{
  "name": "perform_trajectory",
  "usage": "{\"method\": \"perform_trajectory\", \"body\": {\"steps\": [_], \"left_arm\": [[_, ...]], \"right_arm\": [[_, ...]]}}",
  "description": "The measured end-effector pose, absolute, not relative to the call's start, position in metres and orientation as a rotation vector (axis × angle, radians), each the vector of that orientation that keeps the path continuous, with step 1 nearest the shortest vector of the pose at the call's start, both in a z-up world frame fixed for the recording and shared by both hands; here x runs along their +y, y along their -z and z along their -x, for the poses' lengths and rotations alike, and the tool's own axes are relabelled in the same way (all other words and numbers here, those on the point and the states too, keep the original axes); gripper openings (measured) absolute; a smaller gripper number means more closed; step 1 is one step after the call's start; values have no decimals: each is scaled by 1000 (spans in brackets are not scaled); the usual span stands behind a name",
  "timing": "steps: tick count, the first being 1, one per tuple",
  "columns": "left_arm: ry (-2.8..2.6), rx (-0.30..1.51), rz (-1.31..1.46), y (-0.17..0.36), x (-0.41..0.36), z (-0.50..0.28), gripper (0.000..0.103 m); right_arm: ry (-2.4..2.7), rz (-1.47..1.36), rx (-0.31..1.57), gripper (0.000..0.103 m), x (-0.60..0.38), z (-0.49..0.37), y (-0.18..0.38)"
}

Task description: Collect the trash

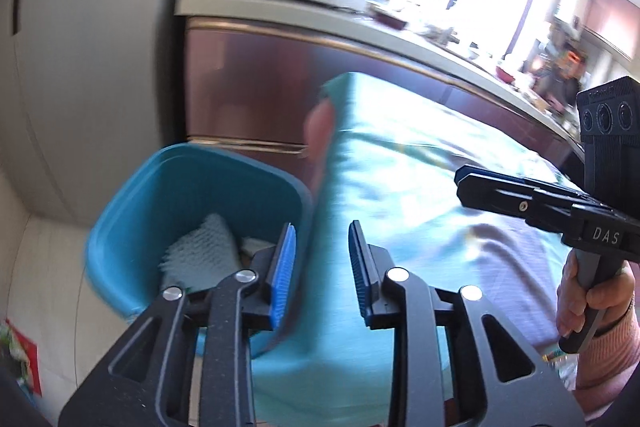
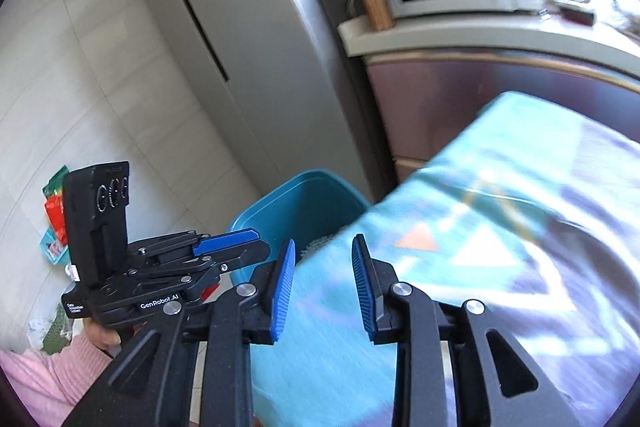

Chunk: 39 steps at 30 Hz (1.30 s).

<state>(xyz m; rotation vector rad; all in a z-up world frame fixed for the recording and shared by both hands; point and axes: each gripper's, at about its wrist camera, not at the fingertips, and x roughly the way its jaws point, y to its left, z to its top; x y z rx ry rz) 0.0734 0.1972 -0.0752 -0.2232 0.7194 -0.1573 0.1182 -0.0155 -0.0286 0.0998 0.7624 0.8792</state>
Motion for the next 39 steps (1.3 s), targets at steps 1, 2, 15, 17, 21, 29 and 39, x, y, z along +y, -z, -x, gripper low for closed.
{"method": "perform_trajectory", "body": {"steps": [1, 2, 15, 17, 21, 29, 39], "left_arm": [[183, 716, 211, 73, 186, -76, 29], [208, 714, 199, 71, 176, -78, 29], [503, 732, 35, 63, 18, -114, 29], [539, 737, 13, 62, -5, -119, 29], [599, 747, -34, 65, -42, -129, 29], [655, 765, -89, 69, -96, -146, 29], [683, 813, -94, 73, -136, -172, 29]], "right_arm": [[-862, -111, 750, 28, -28, -115, 26], [-840, -125, 738, 28, -42, -113, 24], [-478, -270, 654, 28, -216, -83, 25], [-422, -289, 652, 28, -238, -89, 30], [-299, -309, 647, 28, -275, -88, 39], [-185, -363, 696, 29, -327, -88, 67], [-202, -413, 693, 48, -354, -123, 70]]}}
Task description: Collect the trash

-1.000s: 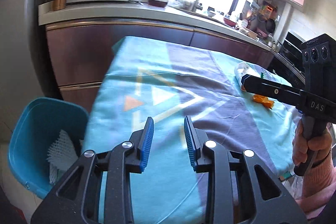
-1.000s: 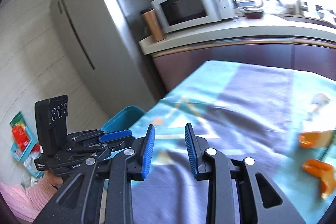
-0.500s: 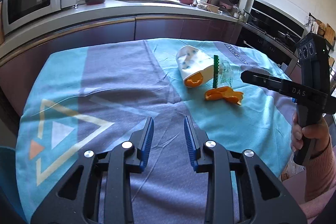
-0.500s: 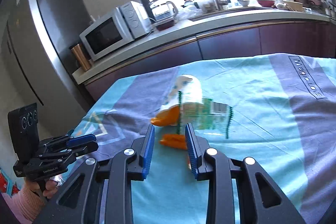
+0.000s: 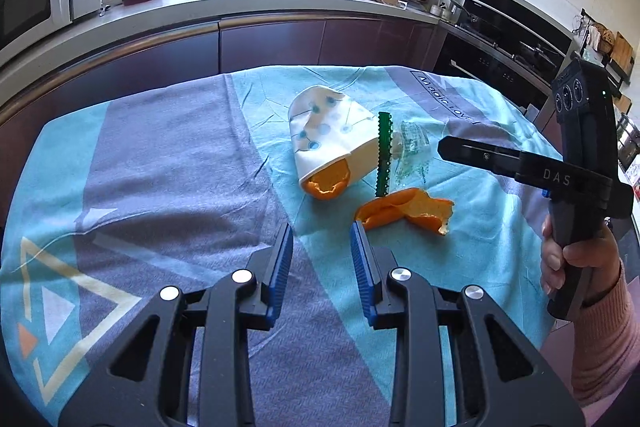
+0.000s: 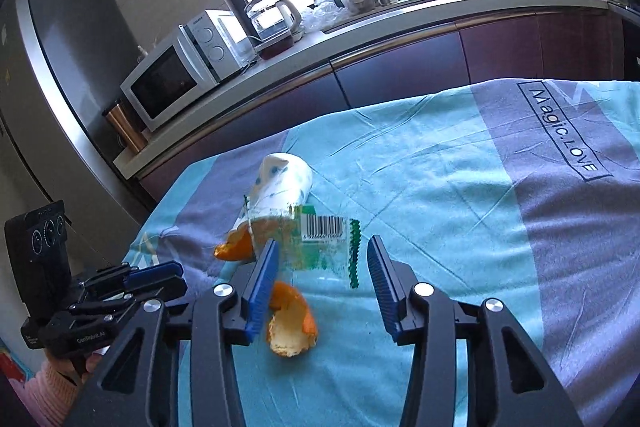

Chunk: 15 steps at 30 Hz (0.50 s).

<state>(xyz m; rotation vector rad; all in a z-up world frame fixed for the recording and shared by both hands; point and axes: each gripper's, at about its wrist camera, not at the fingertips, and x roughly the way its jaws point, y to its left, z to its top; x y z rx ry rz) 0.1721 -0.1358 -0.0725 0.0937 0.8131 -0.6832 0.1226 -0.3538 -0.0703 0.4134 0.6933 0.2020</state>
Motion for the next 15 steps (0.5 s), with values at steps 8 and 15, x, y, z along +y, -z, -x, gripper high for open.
{"method": "perform_trajectory", "body": {"steps": [8, 15], "left_arm": [[701, 850, -112, 80, -163, -188, 31], [748, 896, -109, 92, -178, -190, 32]], "right_arm": [[-303, -504, 747, 53, -367, -147, 89], [-372, -521, 745, 9, -367, -142, 89]]}}
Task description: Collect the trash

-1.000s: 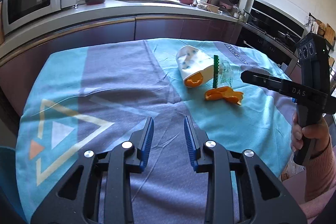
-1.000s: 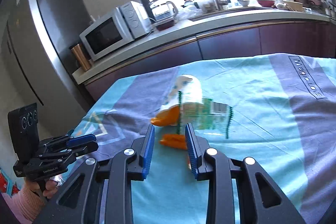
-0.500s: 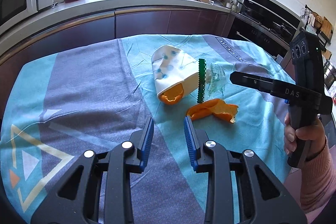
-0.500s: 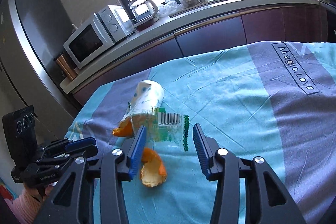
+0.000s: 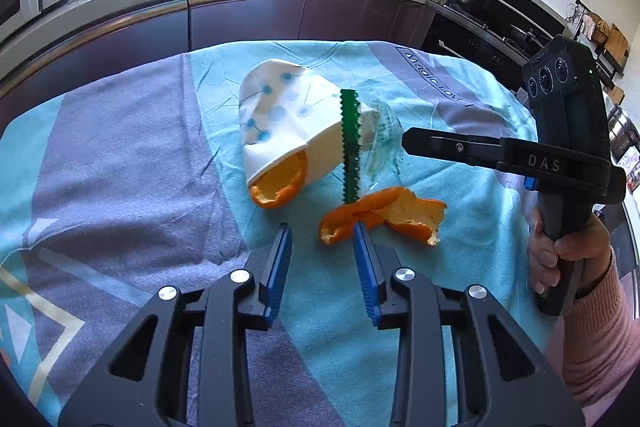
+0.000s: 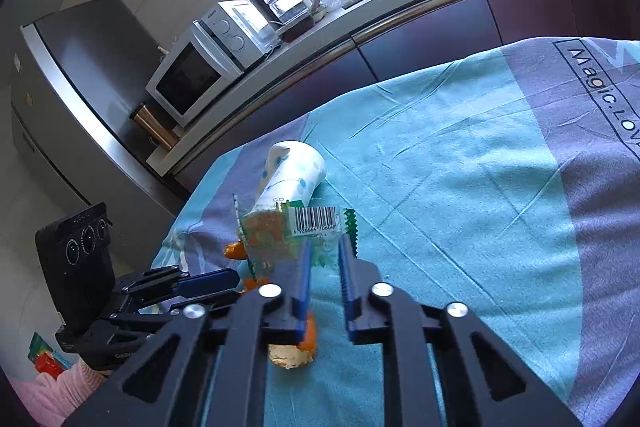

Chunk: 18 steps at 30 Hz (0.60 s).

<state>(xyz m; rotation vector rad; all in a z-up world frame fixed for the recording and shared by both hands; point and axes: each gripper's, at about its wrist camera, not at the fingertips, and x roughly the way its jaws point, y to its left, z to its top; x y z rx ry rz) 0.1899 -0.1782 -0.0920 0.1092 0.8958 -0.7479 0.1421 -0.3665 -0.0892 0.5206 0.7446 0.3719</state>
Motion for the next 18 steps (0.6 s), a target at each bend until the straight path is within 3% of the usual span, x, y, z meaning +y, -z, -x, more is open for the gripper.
{"method": "perform_trajectory", "body": {"steps": [6, 9, 10, 11, 13, 18], "left_arm": [[790, 901, -141, 96, -195, -186, 36], [795, 906, -159, 99, -202, -184, 29], [797, 912, -159, 100, -202, -183, 22], [797, 916, -157, 101, -202, -183, 21], [796, 913, -153, 101, -200, -182, 19], [805, 902, -138, 97, -194, -177, 15]], "right_arm": [[-375, -496, 718, 9, -368, -130, 82], [-355, -466, 705, 9, -371, -129, 76], [-347, -471, 705, 14, -373, -131, 76], [-346, -481, 704, 31, -376, -134, 76], [-354, -499, 705, 50, -379, -140, 77], [-443, -487, 733, 50, -368, -147, 83]]}}
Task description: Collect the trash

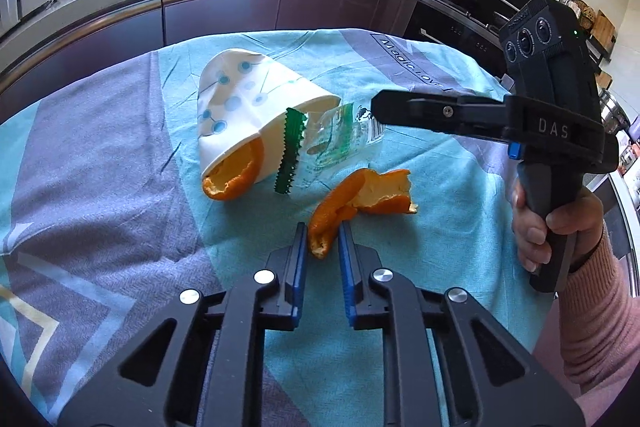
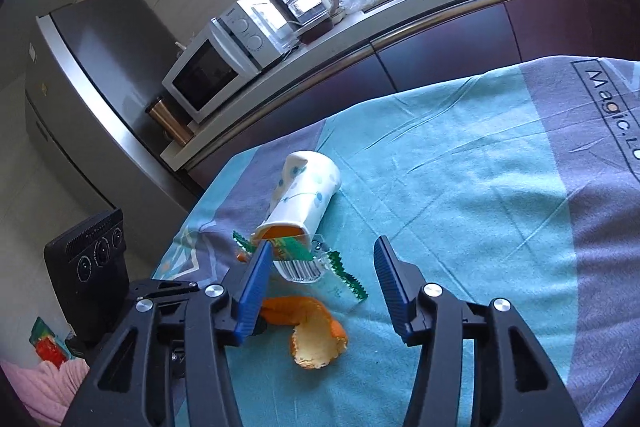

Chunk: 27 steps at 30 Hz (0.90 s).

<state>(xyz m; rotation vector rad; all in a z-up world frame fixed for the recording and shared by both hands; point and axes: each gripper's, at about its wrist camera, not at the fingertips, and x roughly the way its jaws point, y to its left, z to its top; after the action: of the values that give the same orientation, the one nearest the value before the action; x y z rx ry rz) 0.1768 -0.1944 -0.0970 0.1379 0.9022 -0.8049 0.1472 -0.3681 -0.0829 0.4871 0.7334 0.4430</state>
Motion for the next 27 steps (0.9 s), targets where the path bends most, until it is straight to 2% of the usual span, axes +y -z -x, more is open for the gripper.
{"method": "perform_trajectory", "body": {"steps": [3, 7, 9, 11, 19, 21, 22, 23, 25, 27], "left_arm": [[810, 891, -137, 94, -191, -172, 14], [814, 881, -123, 91, -183, -166, 13], [808, 876, -115, 89, -178, -164, 13], [805, 873, -105, 88, -172, -162, 12], [786, 853, -66, 83, -145, -151, 12], [784, 849, -60, 81, -139, -148, 12], [783, 847, -57, 81, -136, -147, 12], [777, 844, -55, 81, -134, -146, 12], [769, 843, -46, 80, -128, -145, 12], [759, 844, -41, 80, -125, -145, 12]], "right_arm": [[-465, -455, 746, 50, -358, -145, 84], [-487, -425, 742, 23, -352, -141, 81], [-489, -412, 743, 17, -349, -138, 80], [-495, -406, 740, 2, -348, -134, 80], [-509, -415, 735, 4, -342, -120, 79], [-480, -426, 738, 15, -344, -122, 80], [-470, -428, 744, 28, -344, -125, 81], [-461, -430, 754, 36, -344, -128, 83], [-464, -433, 783, 41, -342, -137, 87], [-460, -427, 809, 42, -338, -144, 90]]}}
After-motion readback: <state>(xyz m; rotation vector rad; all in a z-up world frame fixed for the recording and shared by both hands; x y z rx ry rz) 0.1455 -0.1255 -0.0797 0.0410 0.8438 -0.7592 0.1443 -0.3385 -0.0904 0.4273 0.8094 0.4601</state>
